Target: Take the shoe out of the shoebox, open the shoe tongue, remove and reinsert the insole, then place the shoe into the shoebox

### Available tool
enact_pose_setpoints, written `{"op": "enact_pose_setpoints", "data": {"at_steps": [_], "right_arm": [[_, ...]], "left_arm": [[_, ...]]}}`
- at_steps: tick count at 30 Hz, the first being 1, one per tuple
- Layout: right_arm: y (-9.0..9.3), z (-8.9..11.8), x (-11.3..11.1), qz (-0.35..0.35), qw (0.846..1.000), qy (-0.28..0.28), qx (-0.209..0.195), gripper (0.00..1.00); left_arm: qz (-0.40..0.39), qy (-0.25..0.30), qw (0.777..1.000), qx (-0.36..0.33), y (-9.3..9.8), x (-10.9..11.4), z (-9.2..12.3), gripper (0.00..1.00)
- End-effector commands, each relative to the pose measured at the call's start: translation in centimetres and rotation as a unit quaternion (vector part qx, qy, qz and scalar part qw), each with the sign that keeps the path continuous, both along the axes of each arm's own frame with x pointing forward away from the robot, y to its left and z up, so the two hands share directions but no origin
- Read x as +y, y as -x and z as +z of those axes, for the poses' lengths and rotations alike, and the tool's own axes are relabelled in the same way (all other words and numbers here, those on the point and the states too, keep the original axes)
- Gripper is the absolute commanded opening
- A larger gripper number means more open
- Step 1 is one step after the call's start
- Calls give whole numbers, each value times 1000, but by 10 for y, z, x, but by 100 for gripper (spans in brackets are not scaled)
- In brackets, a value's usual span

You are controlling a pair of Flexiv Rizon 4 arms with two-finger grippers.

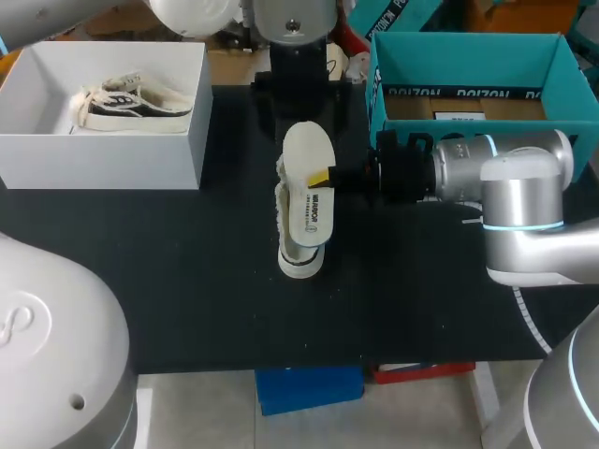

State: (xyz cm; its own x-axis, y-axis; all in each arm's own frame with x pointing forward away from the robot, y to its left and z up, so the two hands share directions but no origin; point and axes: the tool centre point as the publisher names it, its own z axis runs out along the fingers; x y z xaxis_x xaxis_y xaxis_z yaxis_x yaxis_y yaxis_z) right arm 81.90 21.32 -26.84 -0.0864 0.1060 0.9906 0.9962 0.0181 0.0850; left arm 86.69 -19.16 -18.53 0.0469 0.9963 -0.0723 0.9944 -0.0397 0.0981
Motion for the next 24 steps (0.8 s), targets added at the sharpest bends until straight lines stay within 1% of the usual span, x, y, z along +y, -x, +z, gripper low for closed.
{"op": "enact_pose_setpoints", "data": {"at_steps": [1, 12, 17, 20, 24], "right_arm": [[1, 0, 0, -1, 1000, 1, 0, 0], [1, 0, 0, -1, 1000, 1, 0, 0], [1, 0, 0, -1, 1000, 1, 0, 0], [1, 0, 0, -1, 1000, 1, 0, 0], [1, 0, 0, -1, 1000, 1, 0, 0]], "left_arm": [[-1, -6, 1000, 5, -18, -4, 0, 100], [8, -22, 1000, -8, -58, 1, -2, 100], [11, -17, 1000, -7, -76, 2, -4, 100], [12, -14, 1000, -6, -85, 2, -5, 100], [15, -11, 1000, -7, -92, 1, -6, 100]]}}
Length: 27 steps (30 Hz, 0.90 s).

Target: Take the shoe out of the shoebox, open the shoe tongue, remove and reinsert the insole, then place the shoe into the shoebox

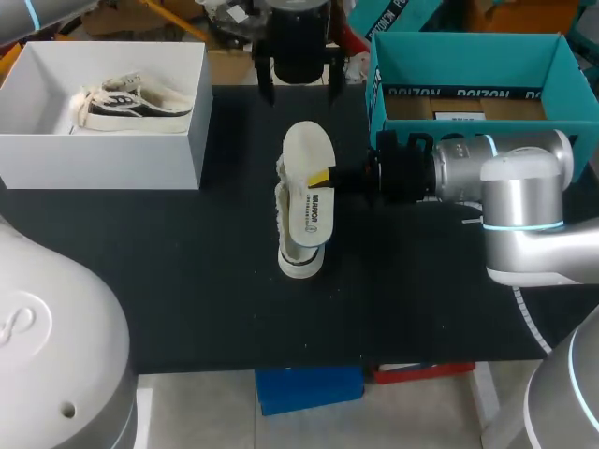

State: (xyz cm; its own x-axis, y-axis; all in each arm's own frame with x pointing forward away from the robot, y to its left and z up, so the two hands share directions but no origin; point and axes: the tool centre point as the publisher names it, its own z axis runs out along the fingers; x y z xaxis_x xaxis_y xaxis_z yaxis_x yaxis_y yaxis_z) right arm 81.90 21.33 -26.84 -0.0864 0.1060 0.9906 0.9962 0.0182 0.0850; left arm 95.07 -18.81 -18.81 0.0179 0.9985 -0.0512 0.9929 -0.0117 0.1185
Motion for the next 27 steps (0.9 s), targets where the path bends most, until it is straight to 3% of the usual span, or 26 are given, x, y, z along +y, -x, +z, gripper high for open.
{"op": "enact_pose_setpoints", "data": {"at_steps": [1, 5, 10, 27], "right_arm": [[0, 0, 0, -1, 1000, 1, 0, 0], [0, 0, 0, -1, 1000, 1, 0, 0], [0, 0, 0, -1, 1000, 1, 0, 0], [0, 0, 0, -1, 1000, 1, 0, 0]], "left_arm": [[0, 0, 1000, 4, -9, -3, -3, 100], [-2, 2, 1000, 3, -6, -4, -3, 100], [-4, 8, 1000, 4, 11, -3, 2, 100], [-4, 9, 1000, 9, 122, 9, 8, 100]]}}
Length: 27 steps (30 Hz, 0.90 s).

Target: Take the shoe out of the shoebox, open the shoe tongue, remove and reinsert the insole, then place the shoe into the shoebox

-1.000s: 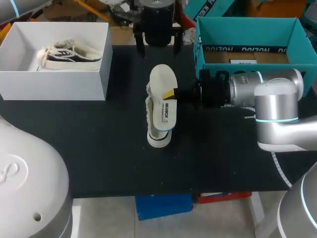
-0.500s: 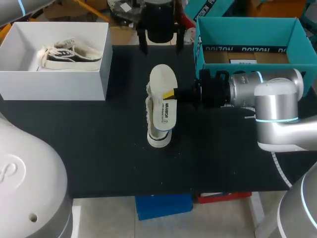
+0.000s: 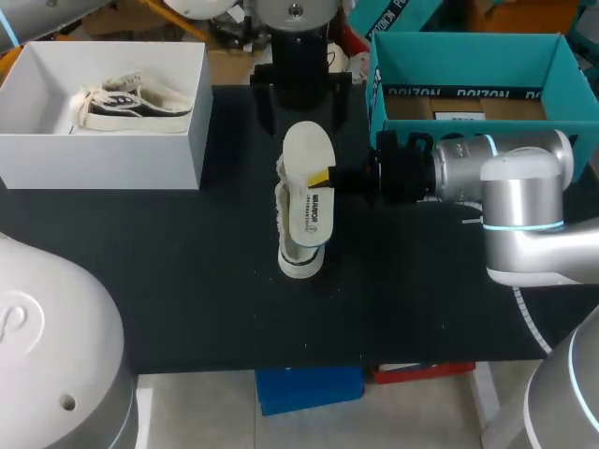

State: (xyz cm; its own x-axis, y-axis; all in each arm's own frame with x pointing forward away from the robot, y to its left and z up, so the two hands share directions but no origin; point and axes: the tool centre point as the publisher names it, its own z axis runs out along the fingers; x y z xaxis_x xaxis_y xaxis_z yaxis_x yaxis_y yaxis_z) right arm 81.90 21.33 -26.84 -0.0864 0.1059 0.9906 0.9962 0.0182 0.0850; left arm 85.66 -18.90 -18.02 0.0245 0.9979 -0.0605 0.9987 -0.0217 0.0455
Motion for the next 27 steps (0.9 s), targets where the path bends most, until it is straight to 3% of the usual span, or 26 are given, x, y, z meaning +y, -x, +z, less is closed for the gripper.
{"op": "enact_pose_setpoints", "data": {"at_steps": [1, 10, 15, 16, 19, 22, 27], "right_arm": [[0, 0, 0, -1, 1000, 1, 0, 0], [0, 0, 0, -1, 1000, 1, 0, 0], [0, 0, 0, -1, 1000, 1, 0, 0], [0, 0, 0, -1, 1000, 1, 0, 0], [0, 0, 0, -1, 1000, 1, 0, 0], [0, 0, 0, -1, 1000, 1, 0, 0], [0, 0, 0, -1, 1000, 1, 0, 0]], "left_arm": [[3, 6, 1000, -27, 34, 12, 0, 100], [3, 13, 1000, -24, 78, 16, -10, 100], [-9, 48, 999, -8, 90, 17, -18, 100], [-11, 68, 998, -1, 90, 18, -19, 100], [-10, 198, 980, 30, 88, 27, -13, 100], [-2, 310, 949, 56, 81, 38, -9, 100], [7, 431, 898, 86, 68, 56, -9, 100]]}}
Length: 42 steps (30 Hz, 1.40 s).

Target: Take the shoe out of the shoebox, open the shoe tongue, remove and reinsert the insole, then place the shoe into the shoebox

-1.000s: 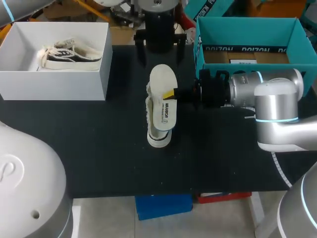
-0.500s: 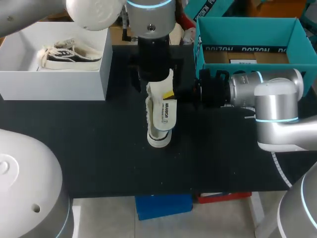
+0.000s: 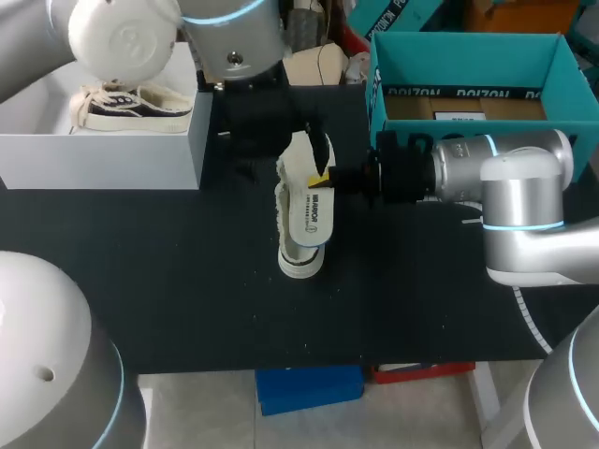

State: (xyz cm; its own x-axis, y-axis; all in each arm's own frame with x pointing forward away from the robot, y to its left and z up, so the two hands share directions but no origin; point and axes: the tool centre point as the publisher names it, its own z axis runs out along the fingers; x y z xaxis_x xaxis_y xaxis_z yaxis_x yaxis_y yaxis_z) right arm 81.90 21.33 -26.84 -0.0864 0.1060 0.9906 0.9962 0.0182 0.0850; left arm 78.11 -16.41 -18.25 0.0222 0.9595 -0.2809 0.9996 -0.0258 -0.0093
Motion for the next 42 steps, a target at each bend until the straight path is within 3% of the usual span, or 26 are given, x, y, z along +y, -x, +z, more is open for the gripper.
{"op": "enact_pose_setpoints", "data": {"at_steps": [1, 4, 24, 28, 42], "right_arm": [[0, 0, 0, -1, 1000, 1, 0, 0], [0, 0, 0, -1, 1000, 1, 0, 0], [0, 0, 0, -1, 1000, 1, 0, 0], [0, 0, 0, -1, 1000, 1, 0, 0], [0, 0, 0, -1, 1000, 1, 0, 0]], "left_arm": [[9, 342, 938, 62, -9, 34, -7, 100], [6, 393, 915, 86, -12, 40, -9, 100], [6, 393, 915, 86, -12, 40, -9, 100], [0, 461, 884, 76, -10, 36, -23, 100], [-15, 555, 832, 6, -19, 41, -44, 100]]}}
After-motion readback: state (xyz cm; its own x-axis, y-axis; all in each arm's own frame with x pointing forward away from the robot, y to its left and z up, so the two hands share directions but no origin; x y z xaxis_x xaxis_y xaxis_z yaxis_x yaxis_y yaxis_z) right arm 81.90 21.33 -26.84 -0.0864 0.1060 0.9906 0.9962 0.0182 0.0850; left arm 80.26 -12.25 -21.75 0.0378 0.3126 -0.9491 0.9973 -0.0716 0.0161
